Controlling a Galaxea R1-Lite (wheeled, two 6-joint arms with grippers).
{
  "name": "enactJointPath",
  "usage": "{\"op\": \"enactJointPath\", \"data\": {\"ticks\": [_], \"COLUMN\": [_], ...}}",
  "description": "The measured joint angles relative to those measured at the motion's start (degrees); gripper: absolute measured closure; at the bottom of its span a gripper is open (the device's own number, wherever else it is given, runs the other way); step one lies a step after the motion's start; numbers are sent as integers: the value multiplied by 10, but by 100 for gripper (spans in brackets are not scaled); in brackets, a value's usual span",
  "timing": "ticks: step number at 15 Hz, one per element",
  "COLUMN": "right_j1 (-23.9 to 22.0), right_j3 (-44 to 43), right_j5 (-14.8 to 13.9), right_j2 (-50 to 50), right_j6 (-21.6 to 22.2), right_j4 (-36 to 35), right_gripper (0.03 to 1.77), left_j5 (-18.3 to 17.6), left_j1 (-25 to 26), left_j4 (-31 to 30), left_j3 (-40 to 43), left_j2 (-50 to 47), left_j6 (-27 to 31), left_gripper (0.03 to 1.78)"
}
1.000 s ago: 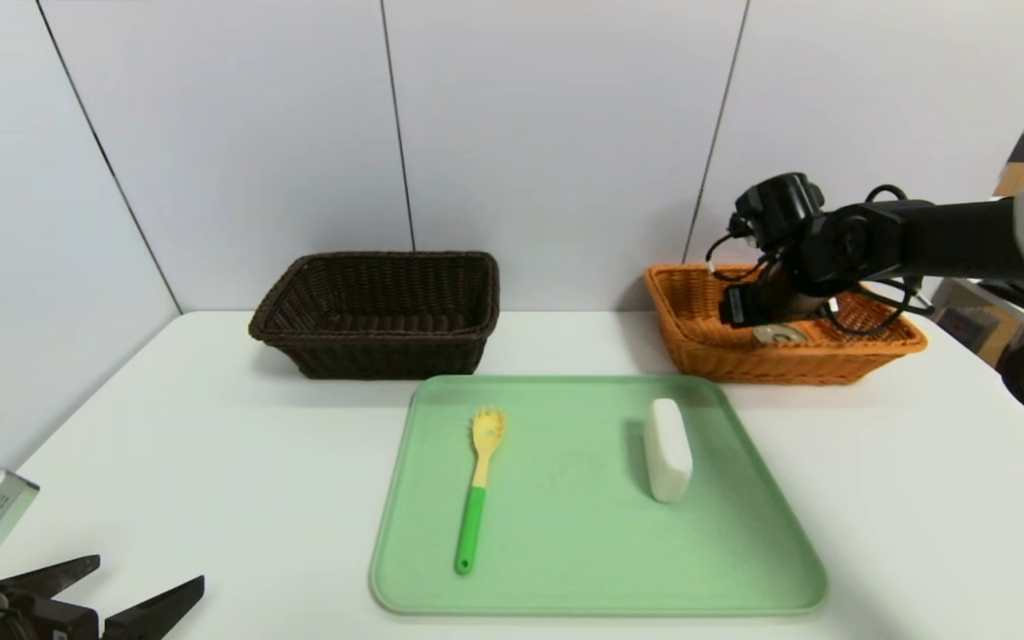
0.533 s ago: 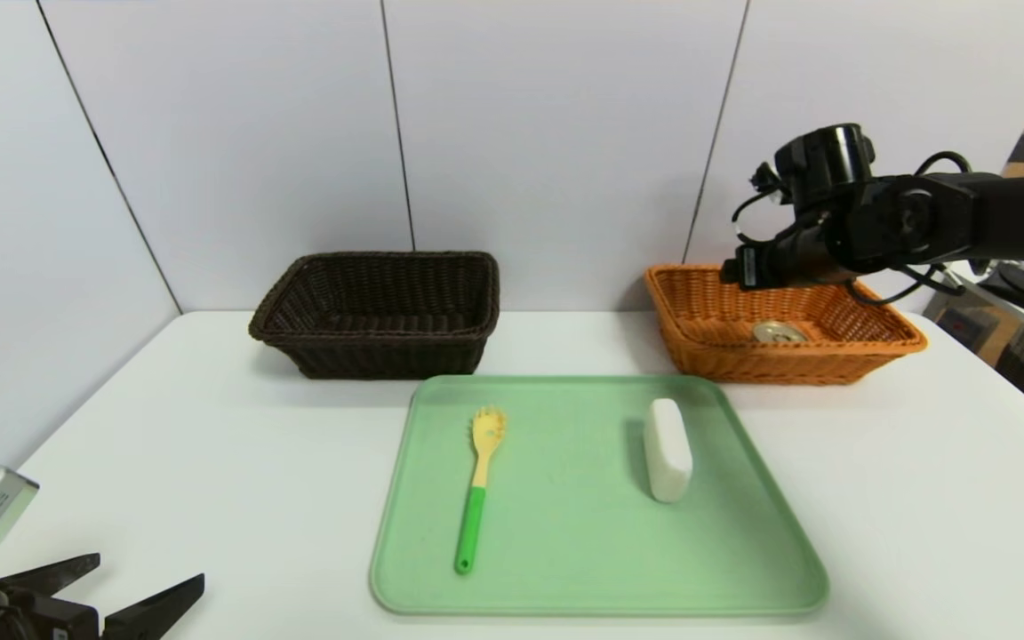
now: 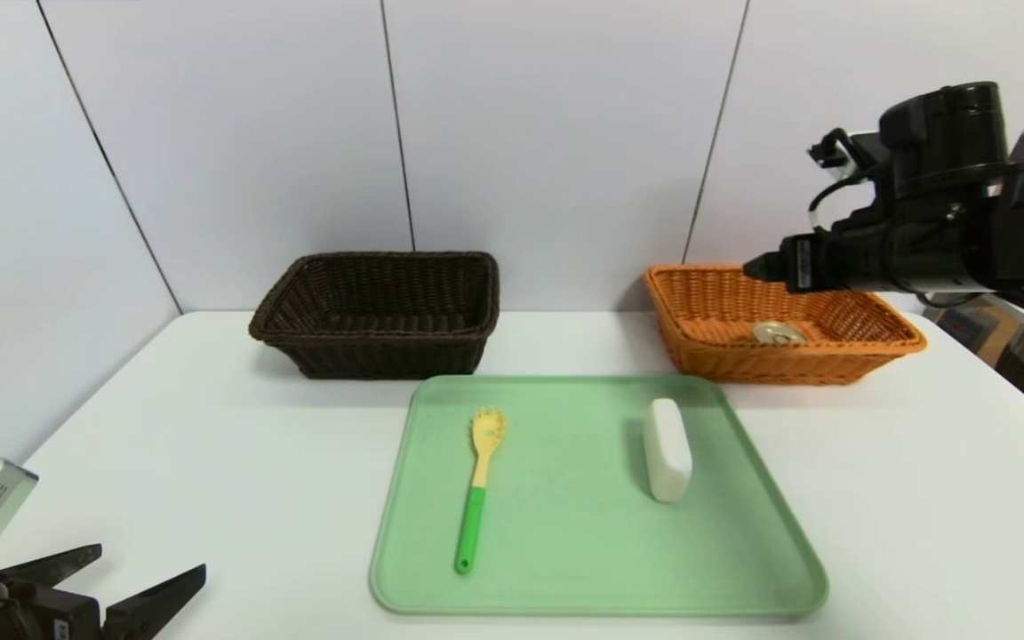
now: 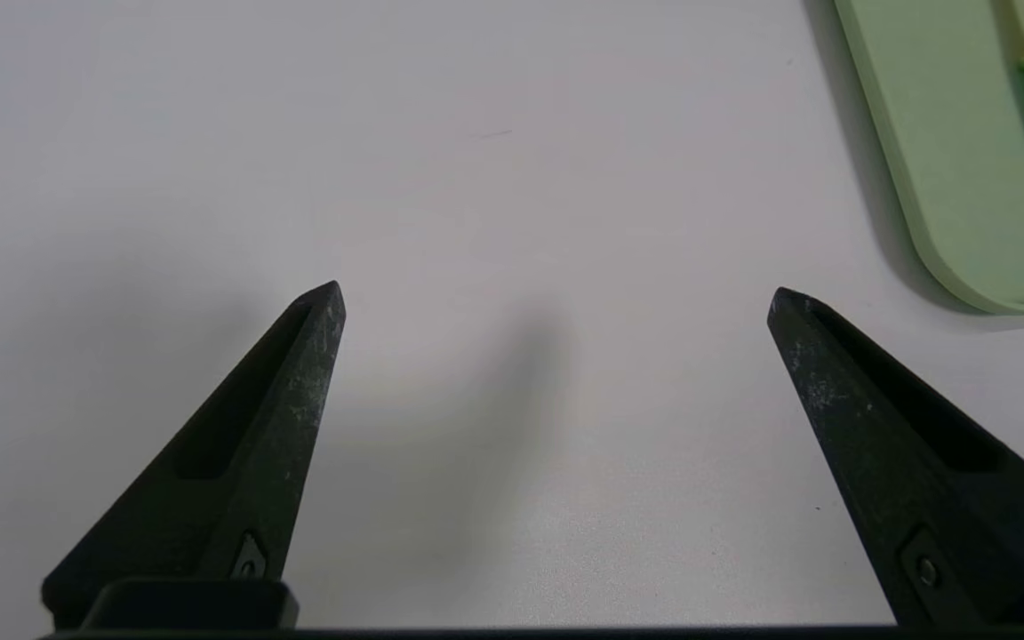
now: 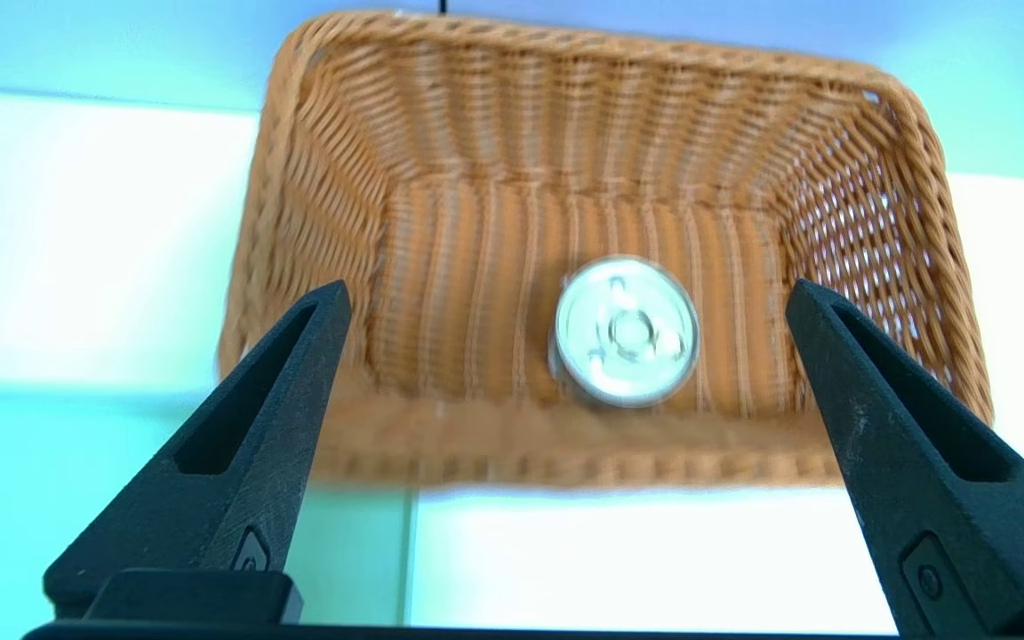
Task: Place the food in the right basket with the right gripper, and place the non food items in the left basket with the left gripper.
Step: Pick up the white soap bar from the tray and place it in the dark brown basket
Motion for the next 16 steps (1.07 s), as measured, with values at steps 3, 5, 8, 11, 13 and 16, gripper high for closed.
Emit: {"op": "enactJointPath", "data": {"ticks": [3,5,8,11,13,16], "right_j1": [7,12,19,27,30,30], "right_j3": [84,144,222,312,372,462], "right_j5": [9,13,21,28,29,41], "right_j2": [-90,-154,-251,-336,-380,-425], "right_j6": [0,-1,-5,-9,-23,-46], "right_j4": [-8,-16,-21,-39,-79,-181], "right_gripper": [11,11,11,11,11,11], "left_j5": [0,0,0,0,0,0], "left_j1": [0,0,0,0,0,0], "left_j4": [-1,0,-1,-1,-1,0], "left_j3": [0,0,0,0,4,9], "left_j2": [-1,-4,-7,-10,-14,-18], "left_j6": [1,1,2,3,3,3], "left_gripper": [12,12,12,12,12,12]}}
